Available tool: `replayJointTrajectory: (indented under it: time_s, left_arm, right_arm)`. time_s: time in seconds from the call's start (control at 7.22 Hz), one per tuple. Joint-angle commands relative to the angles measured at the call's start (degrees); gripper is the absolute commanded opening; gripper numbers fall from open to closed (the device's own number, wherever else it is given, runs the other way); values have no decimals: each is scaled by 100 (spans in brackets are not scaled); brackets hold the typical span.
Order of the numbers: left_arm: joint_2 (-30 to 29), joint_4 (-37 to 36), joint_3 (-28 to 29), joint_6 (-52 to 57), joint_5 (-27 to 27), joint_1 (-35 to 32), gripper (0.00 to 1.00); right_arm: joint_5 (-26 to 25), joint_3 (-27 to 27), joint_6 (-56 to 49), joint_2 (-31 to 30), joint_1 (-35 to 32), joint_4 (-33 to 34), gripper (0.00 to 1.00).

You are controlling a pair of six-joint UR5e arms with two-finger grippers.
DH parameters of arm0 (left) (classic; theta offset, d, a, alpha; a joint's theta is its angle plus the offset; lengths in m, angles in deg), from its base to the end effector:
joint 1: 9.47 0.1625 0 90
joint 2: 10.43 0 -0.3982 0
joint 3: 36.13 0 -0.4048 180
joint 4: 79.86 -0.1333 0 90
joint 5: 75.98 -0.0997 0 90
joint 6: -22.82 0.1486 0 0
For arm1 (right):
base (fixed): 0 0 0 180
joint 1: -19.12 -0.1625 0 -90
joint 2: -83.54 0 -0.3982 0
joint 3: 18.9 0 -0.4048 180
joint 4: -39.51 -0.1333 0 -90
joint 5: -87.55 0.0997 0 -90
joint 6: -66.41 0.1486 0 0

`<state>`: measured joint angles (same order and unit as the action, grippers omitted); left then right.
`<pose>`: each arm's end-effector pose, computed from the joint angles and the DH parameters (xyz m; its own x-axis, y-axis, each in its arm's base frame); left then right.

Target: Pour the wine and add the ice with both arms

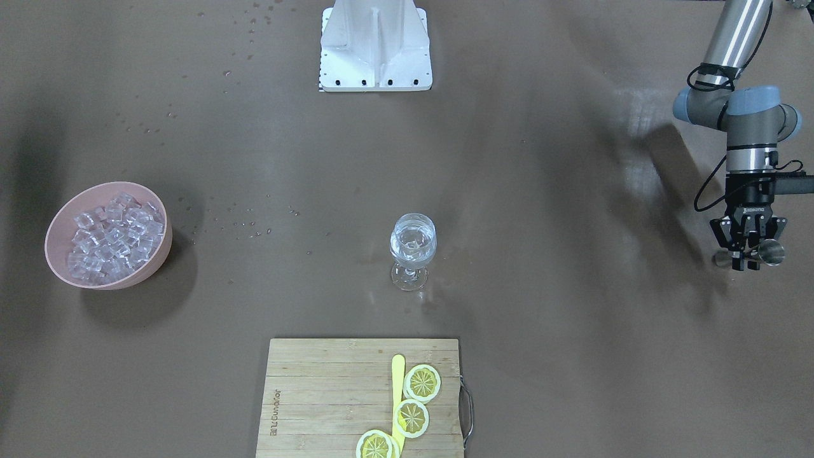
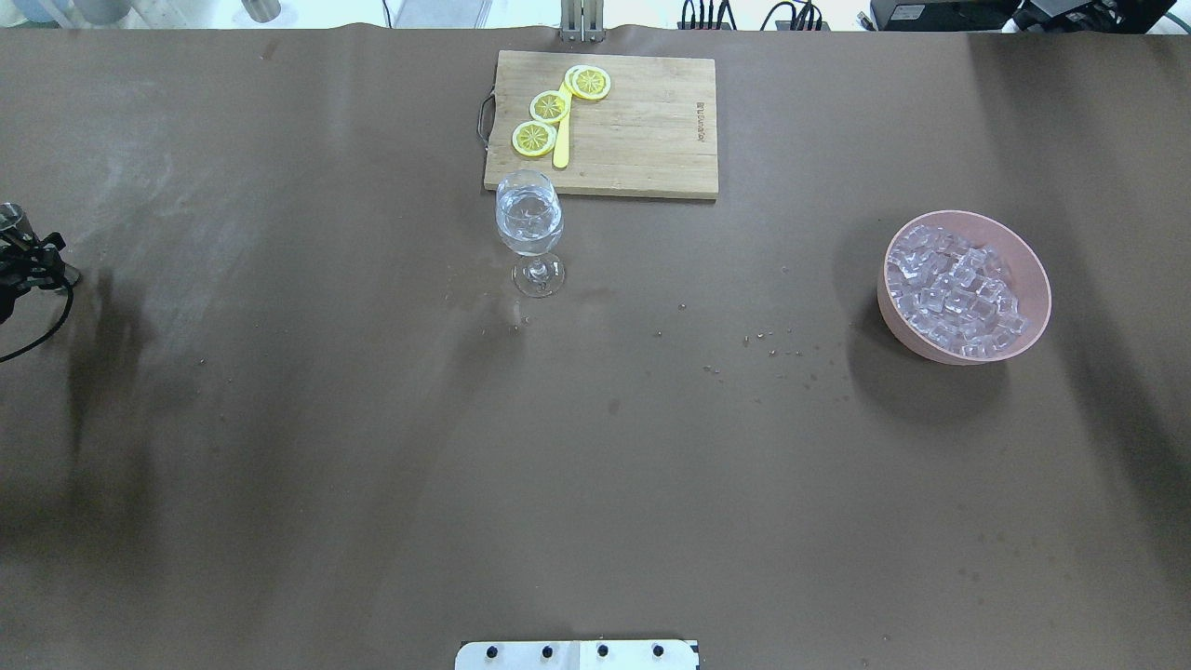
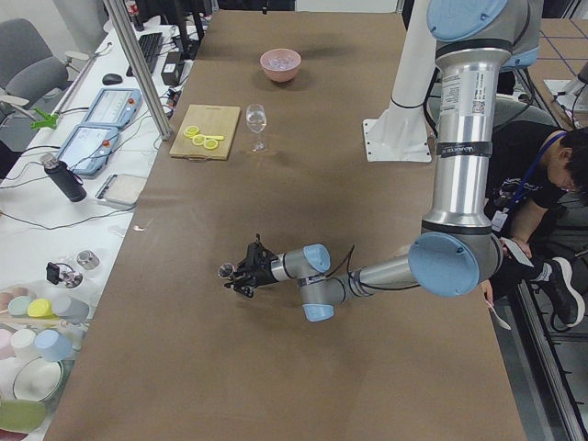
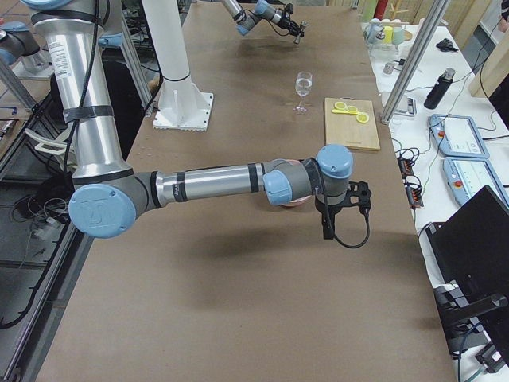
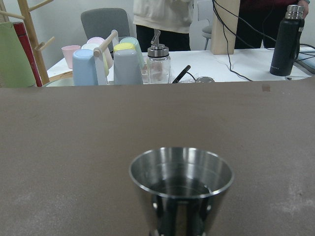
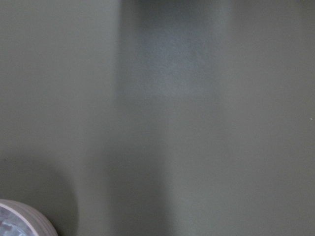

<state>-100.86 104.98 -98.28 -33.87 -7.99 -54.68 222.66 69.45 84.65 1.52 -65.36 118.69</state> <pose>0.2377 -0.5077 0.7079 0.7213 -0.0039 -0.6926 0.6051 0.4903 0.6273 -0.0283 -0.5838 0.5830 0.6769 0.0357 0.7352 -0.1263 0.9896 0.0682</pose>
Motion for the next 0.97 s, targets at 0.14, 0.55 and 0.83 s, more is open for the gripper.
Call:
replayJointTrajectory:
  time_s: [0.14,0.55,0.83]
  left_arm:
    - [69,9,-86,9,30,3,94]
    - [252,-52,-383,52,83,12,96]
    - [507,-62,-710,61,398,-40,96]
  right_arm:
    - [-2,-212,-83,-201,-95,-104,100]
    - [-46,-327,-74,-87,-96,-227,100]
    - [-37,-318,-48,-26,-96,-236,100]
